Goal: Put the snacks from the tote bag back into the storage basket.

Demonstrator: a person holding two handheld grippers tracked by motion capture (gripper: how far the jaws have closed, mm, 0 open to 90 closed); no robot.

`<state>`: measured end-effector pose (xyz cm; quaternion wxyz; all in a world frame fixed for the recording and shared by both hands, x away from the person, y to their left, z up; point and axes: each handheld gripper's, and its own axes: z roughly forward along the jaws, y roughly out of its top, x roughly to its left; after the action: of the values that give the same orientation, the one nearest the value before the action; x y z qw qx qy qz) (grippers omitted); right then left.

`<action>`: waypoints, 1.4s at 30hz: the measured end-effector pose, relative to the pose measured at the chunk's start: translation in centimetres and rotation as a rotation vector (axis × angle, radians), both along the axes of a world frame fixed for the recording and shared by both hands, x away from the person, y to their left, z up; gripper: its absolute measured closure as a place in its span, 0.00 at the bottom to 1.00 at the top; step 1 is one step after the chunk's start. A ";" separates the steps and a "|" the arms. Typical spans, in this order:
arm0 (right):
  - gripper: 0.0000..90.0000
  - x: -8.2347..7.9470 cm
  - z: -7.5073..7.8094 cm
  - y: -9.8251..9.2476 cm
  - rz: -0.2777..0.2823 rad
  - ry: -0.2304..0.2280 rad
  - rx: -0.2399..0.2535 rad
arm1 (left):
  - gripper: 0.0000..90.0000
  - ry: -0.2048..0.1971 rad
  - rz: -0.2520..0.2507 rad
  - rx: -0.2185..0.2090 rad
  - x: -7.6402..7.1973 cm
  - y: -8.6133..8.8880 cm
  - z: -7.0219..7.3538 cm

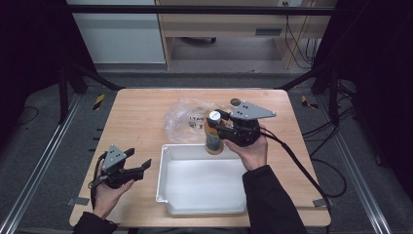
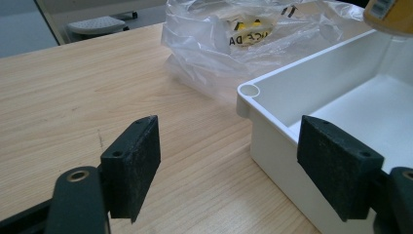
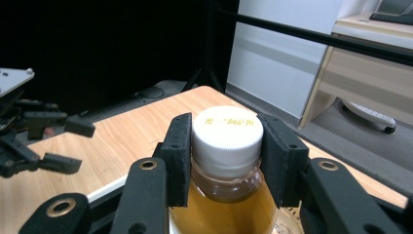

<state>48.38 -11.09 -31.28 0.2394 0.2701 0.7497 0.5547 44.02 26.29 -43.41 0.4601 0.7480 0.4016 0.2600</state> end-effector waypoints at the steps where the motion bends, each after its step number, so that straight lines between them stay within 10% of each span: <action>1: 0.65 -0.1 -0.2 0.0 0.005 0.002 0.000 | 0.26 0.001 0.000 0.000 0.0 0.0 0.0; 42: 0.66 -2.9 -7.3 0.8 0.058 0.098 -0.052 | 0.26 0.001 -0.001 0.006 -0.1 0.0 0.0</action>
<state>45.52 -10.29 -38.61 0.1929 0.2689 0.7821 0.5279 43.97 26.27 -43.40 0.4576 0.7497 0.4006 0.2608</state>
